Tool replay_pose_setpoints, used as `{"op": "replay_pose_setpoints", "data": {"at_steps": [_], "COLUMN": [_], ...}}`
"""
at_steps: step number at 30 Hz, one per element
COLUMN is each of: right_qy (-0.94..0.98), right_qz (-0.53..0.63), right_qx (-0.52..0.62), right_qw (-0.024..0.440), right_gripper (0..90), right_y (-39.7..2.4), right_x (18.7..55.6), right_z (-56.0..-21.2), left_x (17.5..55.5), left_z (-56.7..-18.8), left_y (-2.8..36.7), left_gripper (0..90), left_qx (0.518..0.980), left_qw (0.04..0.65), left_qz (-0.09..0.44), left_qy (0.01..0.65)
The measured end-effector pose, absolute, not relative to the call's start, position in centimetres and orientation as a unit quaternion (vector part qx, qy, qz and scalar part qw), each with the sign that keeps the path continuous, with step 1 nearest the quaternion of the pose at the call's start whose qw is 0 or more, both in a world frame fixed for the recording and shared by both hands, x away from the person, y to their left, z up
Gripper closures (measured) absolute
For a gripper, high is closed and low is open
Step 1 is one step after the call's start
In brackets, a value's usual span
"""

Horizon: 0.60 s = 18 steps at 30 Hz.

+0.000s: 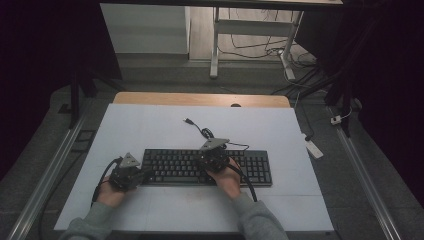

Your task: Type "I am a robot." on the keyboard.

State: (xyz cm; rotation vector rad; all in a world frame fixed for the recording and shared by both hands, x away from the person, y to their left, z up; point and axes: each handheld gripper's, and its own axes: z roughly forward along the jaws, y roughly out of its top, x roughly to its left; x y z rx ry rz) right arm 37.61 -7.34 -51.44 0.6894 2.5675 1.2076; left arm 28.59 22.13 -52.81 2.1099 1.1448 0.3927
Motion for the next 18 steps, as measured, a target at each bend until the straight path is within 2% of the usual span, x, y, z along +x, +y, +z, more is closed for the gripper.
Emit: {"op": "replay_pose_setpoints", "data": {"at_steps": [18], "right_qy": [0.881], "right_qz": [0.397], "right_qx": [0.233], "right_qw": [0.105], "right_gripper": [89.7], "right_y": [-6.46], "right_x": [37.95], "right_z": [-52.1], "left_x": [28.66], "left_z": [-53.03], "left_y": [22.0], "left_gripper": [89.1], "left_qx": [0.817], "left_qw": [0.343], "left_qz": [0.146], "left_qy": [0.44]}}
